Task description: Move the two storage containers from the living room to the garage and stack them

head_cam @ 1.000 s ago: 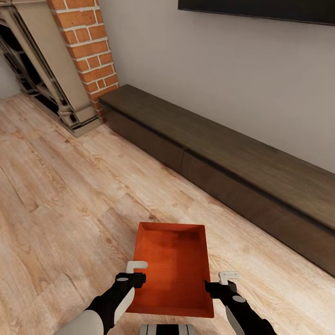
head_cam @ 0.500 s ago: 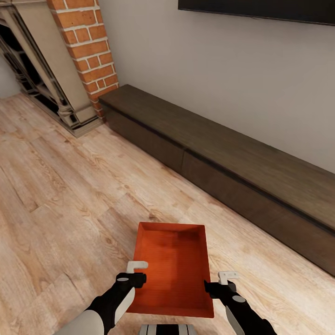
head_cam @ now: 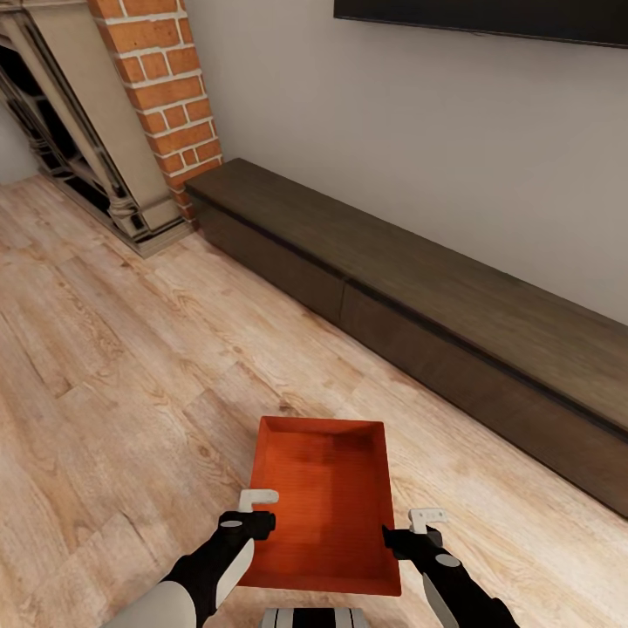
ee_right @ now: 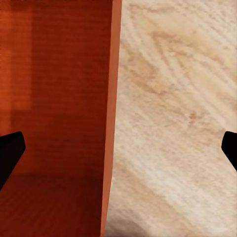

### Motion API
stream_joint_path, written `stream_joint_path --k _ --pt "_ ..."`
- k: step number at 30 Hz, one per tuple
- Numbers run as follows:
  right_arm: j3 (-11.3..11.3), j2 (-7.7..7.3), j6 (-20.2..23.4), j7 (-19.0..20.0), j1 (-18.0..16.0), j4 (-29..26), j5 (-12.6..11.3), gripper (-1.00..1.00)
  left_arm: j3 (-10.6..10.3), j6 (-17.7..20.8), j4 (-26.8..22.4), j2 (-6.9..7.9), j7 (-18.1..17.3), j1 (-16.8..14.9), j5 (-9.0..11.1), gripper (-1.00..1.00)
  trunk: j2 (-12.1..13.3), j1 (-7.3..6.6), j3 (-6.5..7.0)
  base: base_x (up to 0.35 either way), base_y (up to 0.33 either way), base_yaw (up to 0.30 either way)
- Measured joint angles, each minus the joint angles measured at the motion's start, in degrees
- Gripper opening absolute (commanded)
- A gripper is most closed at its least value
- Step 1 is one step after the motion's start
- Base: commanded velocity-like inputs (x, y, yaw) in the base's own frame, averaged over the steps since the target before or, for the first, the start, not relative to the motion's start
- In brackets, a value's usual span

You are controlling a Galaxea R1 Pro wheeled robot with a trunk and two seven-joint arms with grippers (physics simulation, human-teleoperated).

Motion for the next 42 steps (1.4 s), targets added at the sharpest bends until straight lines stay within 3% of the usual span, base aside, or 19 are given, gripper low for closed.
stream_joint_path --k 26,35,42 --pt "0.1 0.0 0.1 -0.1 0.0 0.0 0.2 1.0 -0.1 0.0 0.1 -0.07 0.0 0.0 -0.3 1.0 0.0 0.0 0.0 0.0 0.0 0.0" --pt "0.1 0.0 0.1 -0.1 0.0 0.0 0.2 1.0 -0.1 0.0 0.1 0.01 0.0 0.0 -0.3 1.0 -3.6 1.97 -1.61 0.0 0.0 0.0" --pt "0.1 0.0 0.1 -0.1 0.0 0.0 0.2 1.0 0.1 0.0 0.1 0.45 0.1 0.0 -0.3 1.0 -3.6 1.98 -1.62 0.0 0.0 0.0"
